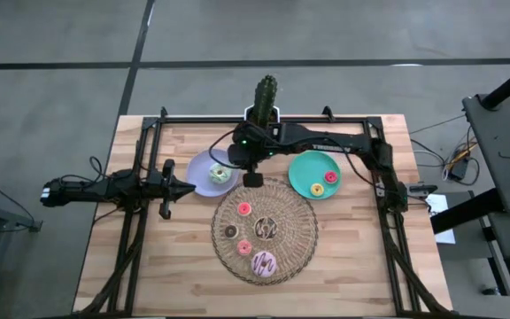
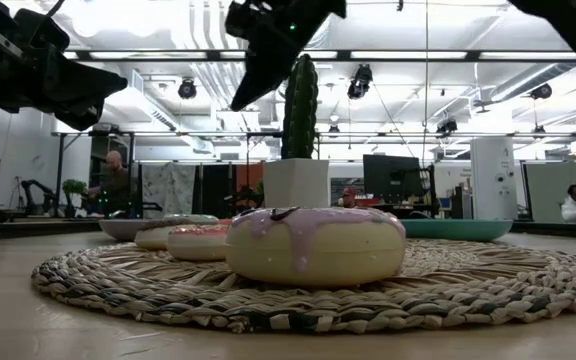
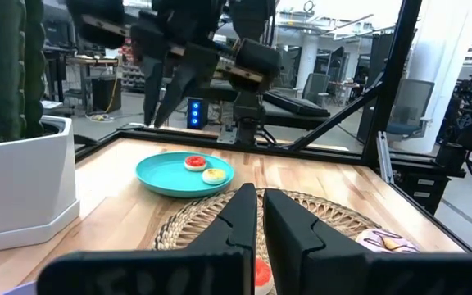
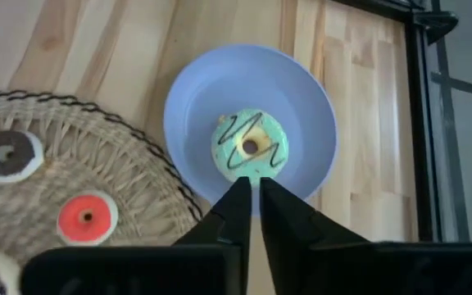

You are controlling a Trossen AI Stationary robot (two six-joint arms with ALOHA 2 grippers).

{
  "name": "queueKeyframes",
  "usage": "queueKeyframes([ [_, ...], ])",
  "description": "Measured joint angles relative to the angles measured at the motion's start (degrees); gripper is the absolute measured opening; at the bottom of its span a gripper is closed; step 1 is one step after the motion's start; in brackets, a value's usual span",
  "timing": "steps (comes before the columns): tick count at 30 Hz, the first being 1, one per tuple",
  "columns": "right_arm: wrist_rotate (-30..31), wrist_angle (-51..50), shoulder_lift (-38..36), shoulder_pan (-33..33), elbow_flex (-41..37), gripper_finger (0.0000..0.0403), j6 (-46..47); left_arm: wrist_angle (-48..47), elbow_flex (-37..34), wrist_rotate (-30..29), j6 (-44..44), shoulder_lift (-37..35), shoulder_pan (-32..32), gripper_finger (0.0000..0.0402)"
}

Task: Pick & Place donuts
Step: Put the small orange donut on the blue plate

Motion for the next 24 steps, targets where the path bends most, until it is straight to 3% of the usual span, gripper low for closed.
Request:
queueKeyframes([
  [14,-0.04,9.13,-20.17,0.07,-26.24,0.0009,0.07,0.00,0.02,0.01,0.00,0.00,0.00,0.0000],
  [24,-0.03,12.50,-30.35,1.75,-38.41,0.0008,3.77,0.00,0.02,0.00,0.00,0.00,0.00,0.0000],
])
